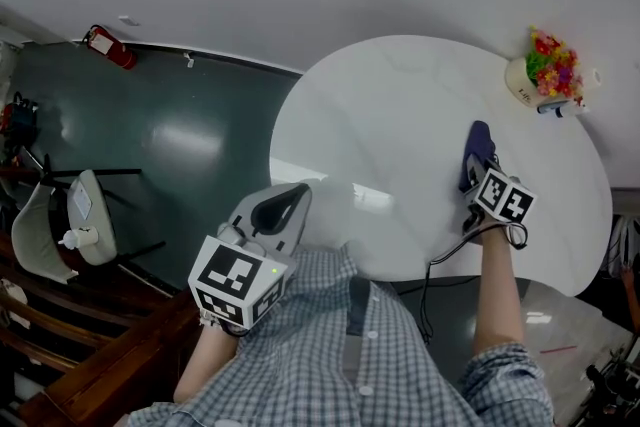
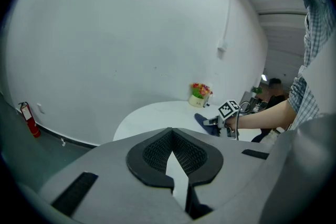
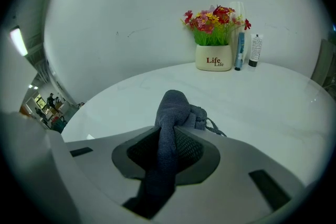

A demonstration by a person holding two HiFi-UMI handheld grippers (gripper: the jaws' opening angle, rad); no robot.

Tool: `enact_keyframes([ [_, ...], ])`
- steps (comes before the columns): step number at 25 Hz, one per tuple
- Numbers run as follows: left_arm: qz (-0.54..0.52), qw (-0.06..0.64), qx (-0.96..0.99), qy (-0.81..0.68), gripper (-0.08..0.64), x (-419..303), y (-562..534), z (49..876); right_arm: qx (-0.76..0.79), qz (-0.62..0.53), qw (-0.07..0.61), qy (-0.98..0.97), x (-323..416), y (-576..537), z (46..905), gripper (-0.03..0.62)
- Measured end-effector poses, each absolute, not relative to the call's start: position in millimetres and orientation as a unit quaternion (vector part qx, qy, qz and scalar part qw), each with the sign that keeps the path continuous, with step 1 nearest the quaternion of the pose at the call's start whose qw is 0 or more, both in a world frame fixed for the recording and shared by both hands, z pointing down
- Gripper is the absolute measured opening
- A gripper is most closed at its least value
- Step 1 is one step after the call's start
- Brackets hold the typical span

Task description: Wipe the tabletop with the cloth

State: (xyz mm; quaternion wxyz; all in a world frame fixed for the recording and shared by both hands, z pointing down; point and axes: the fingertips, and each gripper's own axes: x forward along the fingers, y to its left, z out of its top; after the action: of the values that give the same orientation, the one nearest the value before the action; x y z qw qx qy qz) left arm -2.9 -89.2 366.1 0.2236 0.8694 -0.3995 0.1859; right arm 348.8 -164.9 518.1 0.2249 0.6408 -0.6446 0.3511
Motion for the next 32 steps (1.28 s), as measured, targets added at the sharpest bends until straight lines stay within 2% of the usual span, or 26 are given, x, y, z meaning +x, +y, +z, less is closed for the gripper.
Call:
enact_keyframes([
  [15,0.177,0.228,0.864,-0.411,0.006,-29,-90,366,0.607,0.352,0.242,-0.670,290,-188,519,0.067],
  [32,0.170,0.241,0.845,-0.446,0.006,-71,-87,368,0.499,0.327,0.270,-0.756,150,-232,523,0.067],
])
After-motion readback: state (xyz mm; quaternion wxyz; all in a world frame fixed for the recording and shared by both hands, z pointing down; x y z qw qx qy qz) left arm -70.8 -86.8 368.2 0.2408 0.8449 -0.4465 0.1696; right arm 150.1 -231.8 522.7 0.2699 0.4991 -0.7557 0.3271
